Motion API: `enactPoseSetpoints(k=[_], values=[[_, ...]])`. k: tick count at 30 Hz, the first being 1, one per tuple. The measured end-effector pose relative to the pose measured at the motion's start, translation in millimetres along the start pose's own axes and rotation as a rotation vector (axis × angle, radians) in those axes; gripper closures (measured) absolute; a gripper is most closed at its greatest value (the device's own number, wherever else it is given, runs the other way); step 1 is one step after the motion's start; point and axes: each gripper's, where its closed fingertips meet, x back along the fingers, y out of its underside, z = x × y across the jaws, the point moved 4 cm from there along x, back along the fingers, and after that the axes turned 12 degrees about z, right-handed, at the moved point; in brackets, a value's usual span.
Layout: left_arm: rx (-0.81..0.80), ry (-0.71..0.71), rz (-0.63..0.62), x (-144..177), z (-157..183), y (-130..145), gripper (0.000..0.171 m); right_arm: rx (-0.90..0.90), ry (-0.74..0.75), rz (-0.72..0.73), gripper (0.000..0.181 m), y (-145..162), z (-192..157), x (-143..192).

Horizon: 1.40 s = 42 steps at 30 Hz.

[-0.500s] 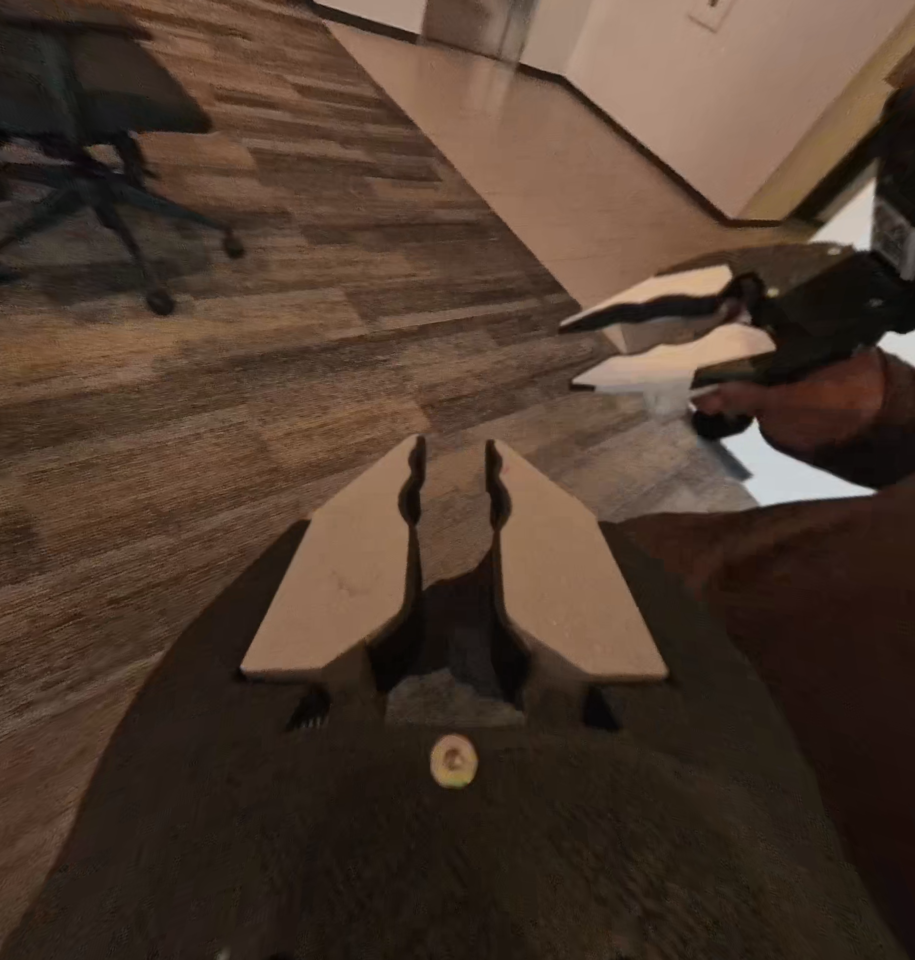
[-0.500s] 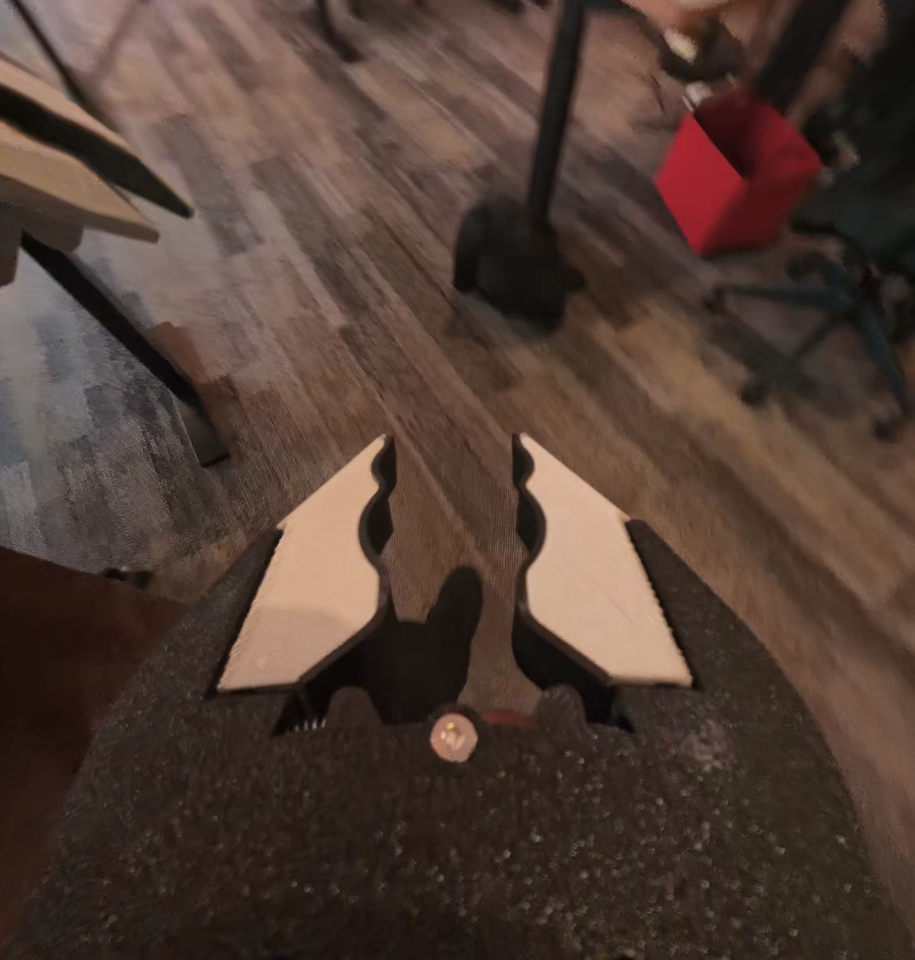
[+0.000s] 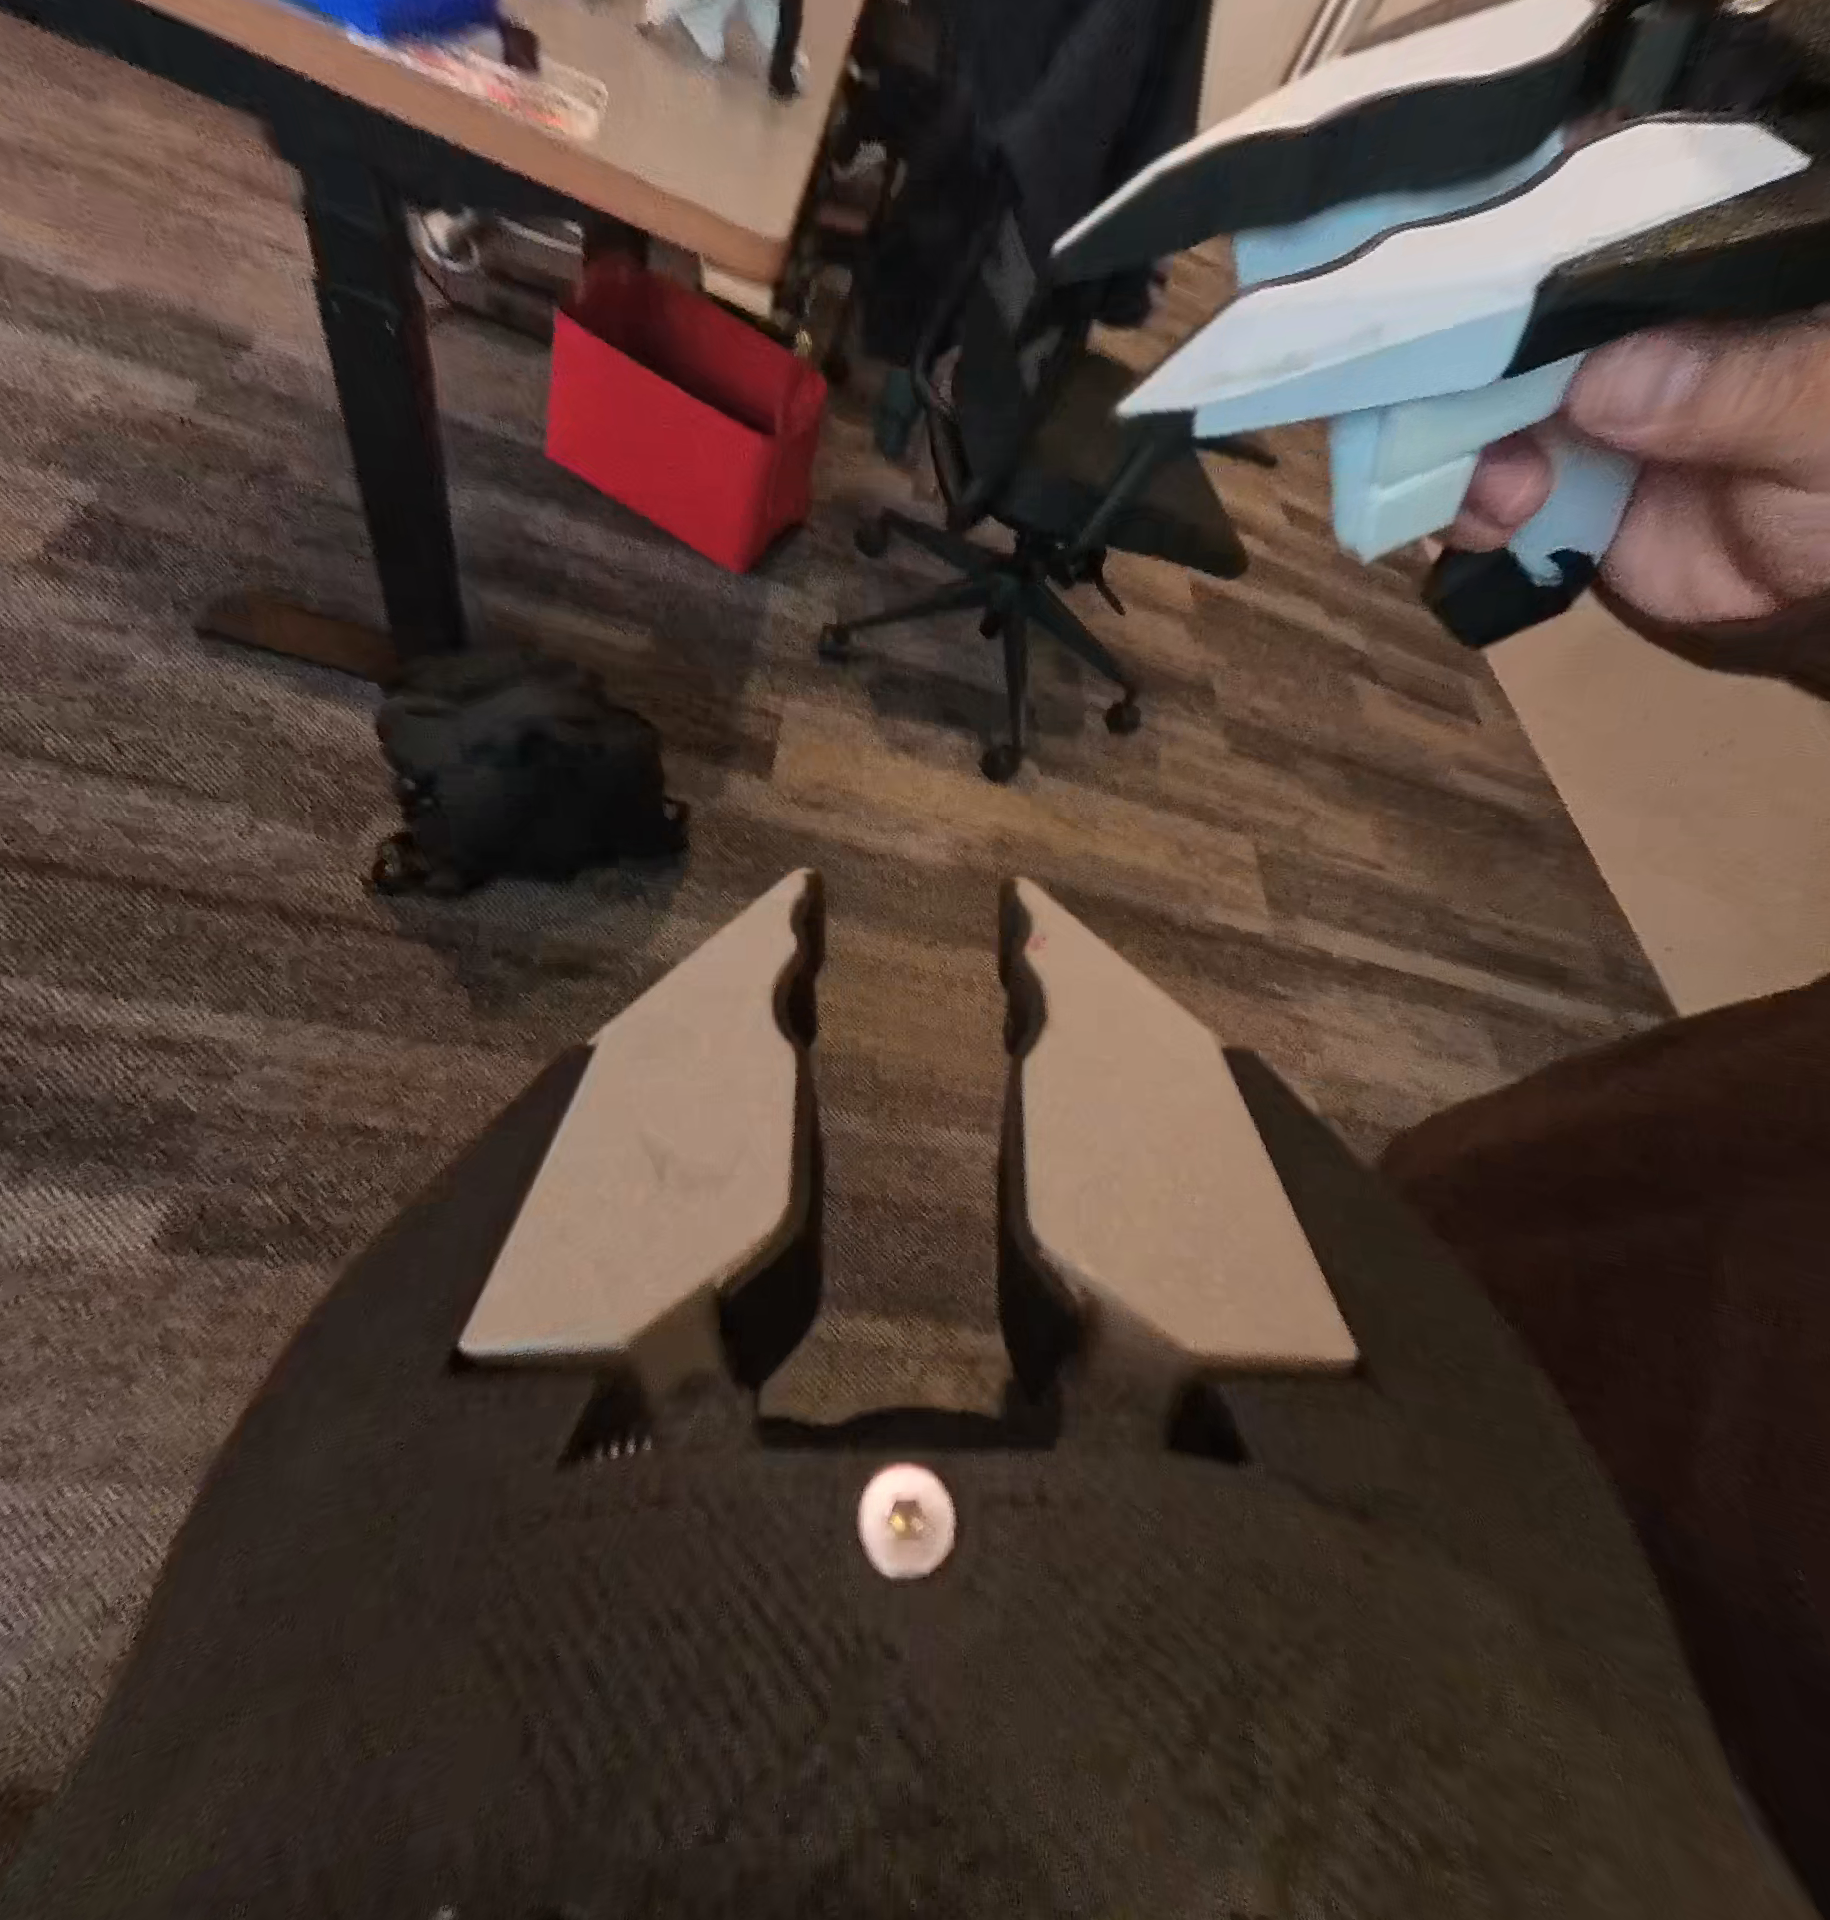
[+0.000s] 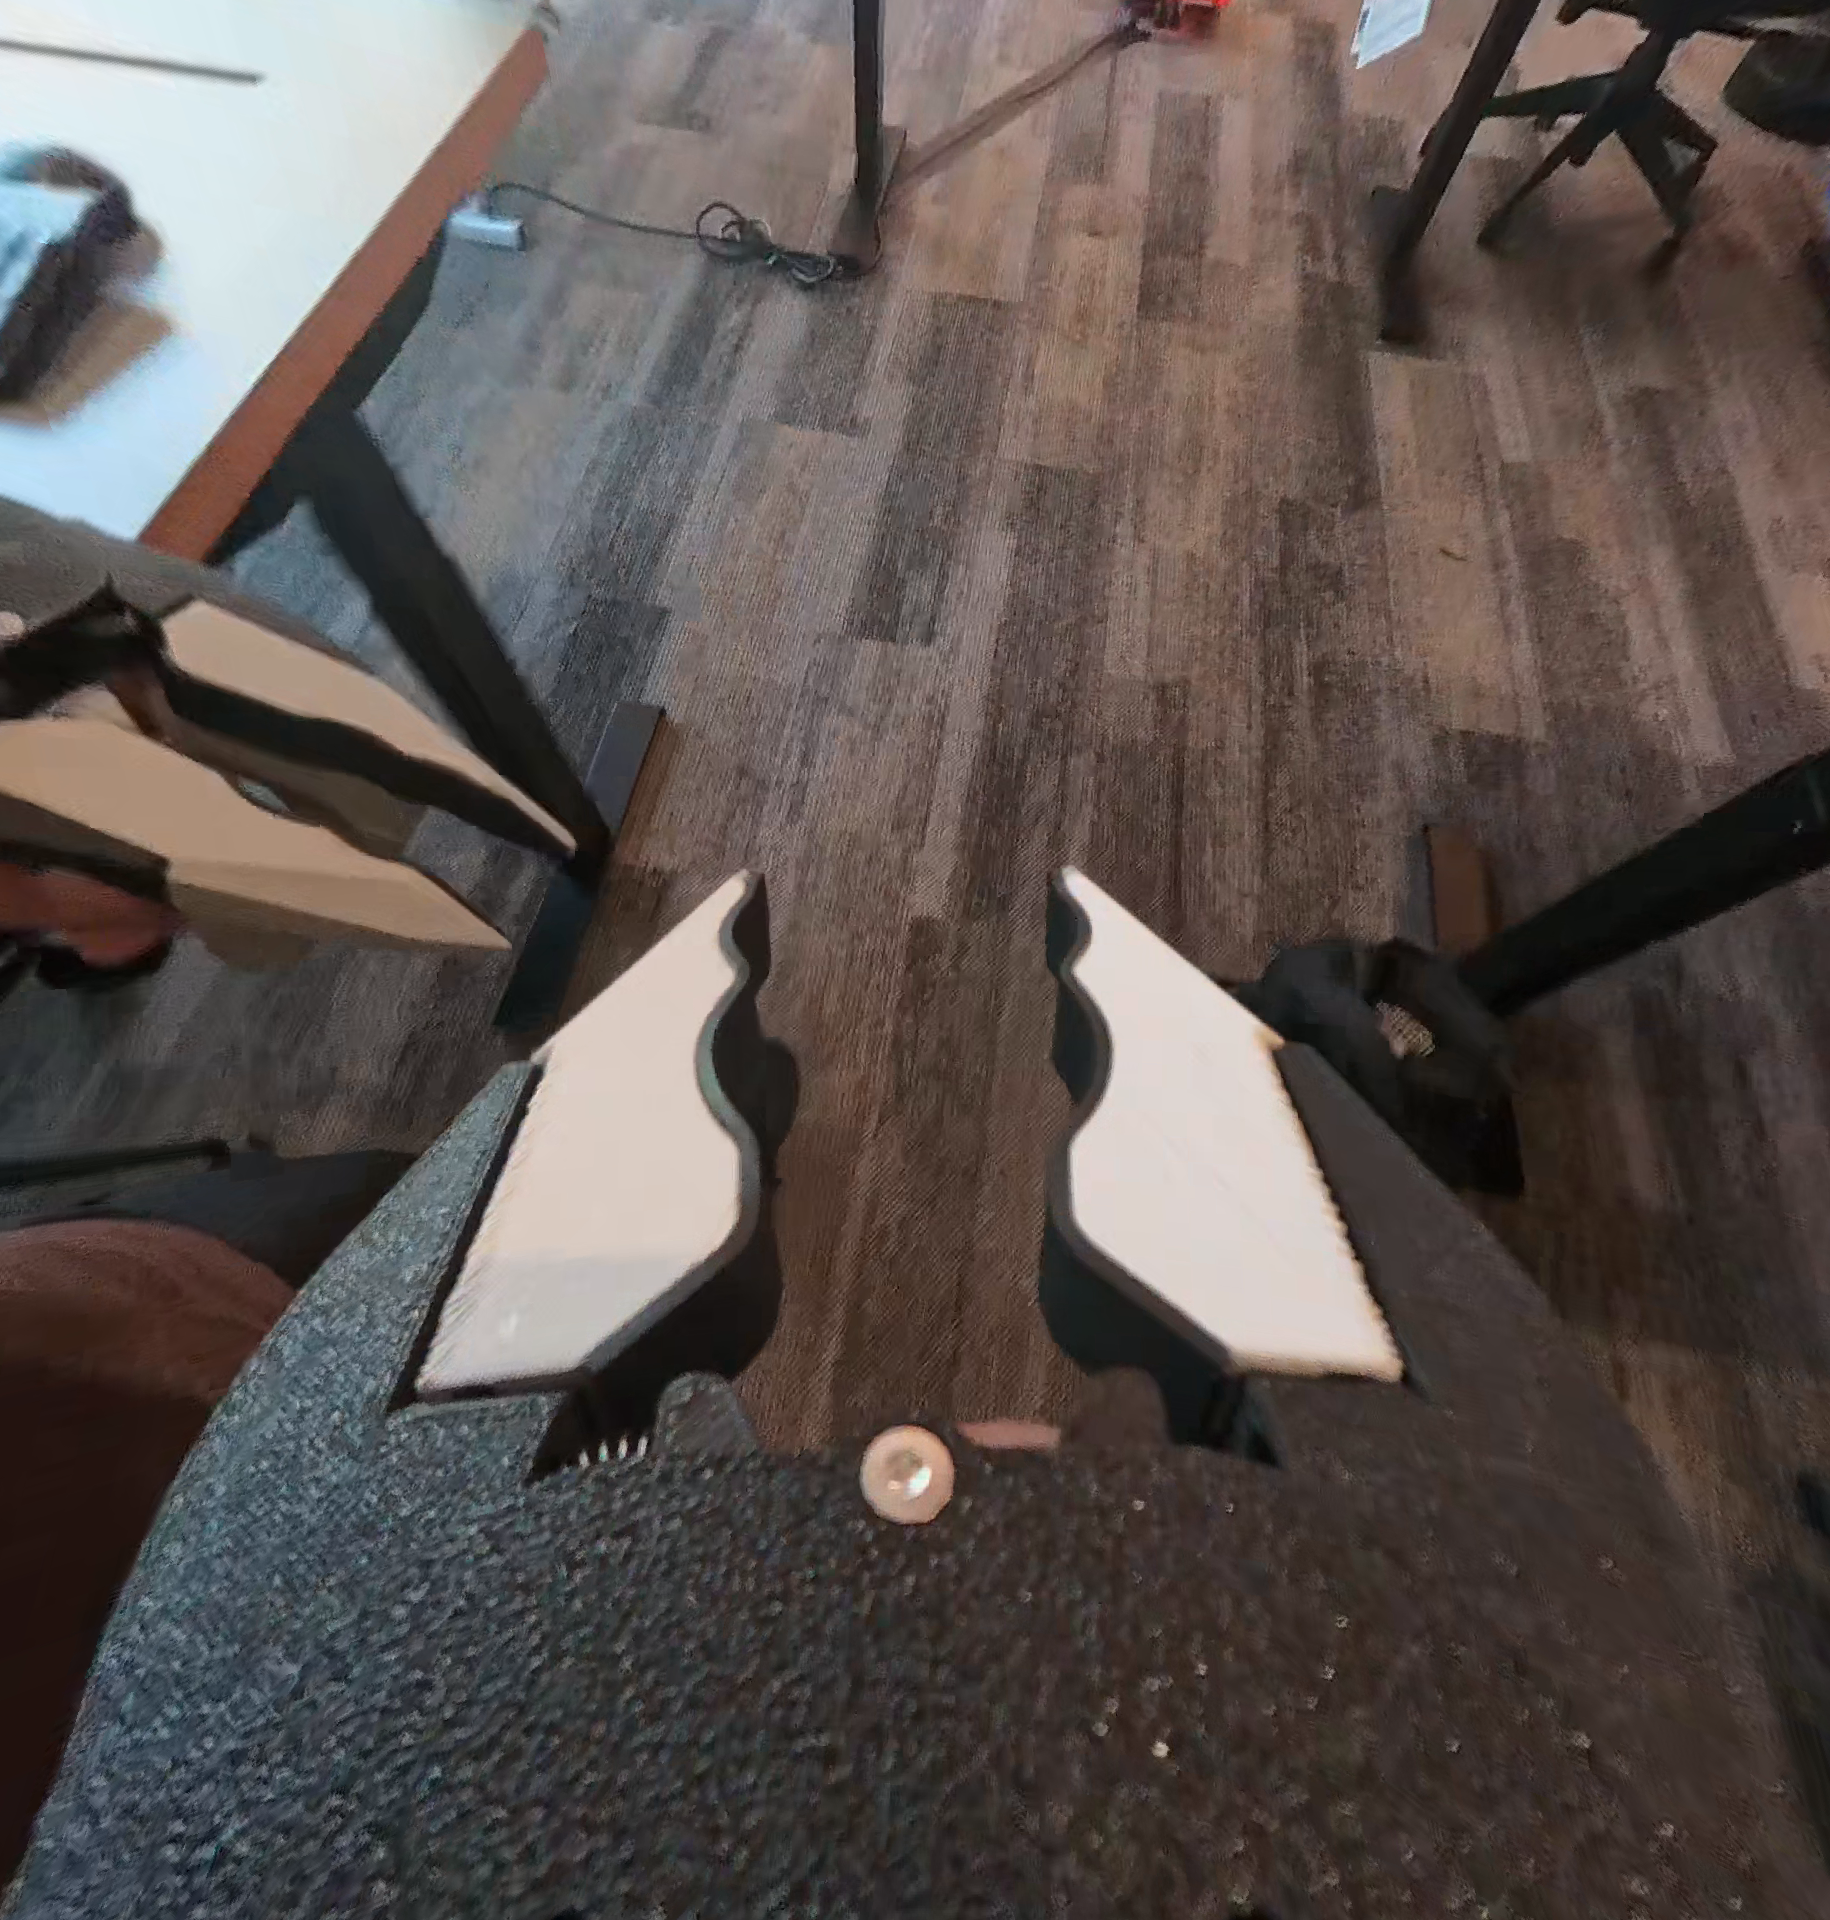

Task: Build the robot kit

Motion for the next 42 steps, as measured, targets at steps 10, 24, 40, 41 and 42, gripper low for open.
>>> enactPoseSetpoints(k=[10,24,40,41,42], values=[[-0.351,-0.052,0.155,-52,-310,-211,0.137,0.049,0.002,0.022,0.112,-122,108,-262],[0.053,-0.353,-0.020,-29,-664,-222,0.112,0.209,-0.376,0.023,0.105,-190,183,-711],[0.223,-0.846,0.299,199,-1091,-317,0.171,0.740,-0.694,-0.156,0.106,-329,33,-1176],[0.227,-0.855,0.244,217,-1113,-320,0.171,0.761,-0.665,-0.170,0.111,-335,31,-1195],[0.193,-0.862,0.242,238,-1133,-331,0.171,0.782,-0.651,-0.166,0.115,-342,27,-1211]])
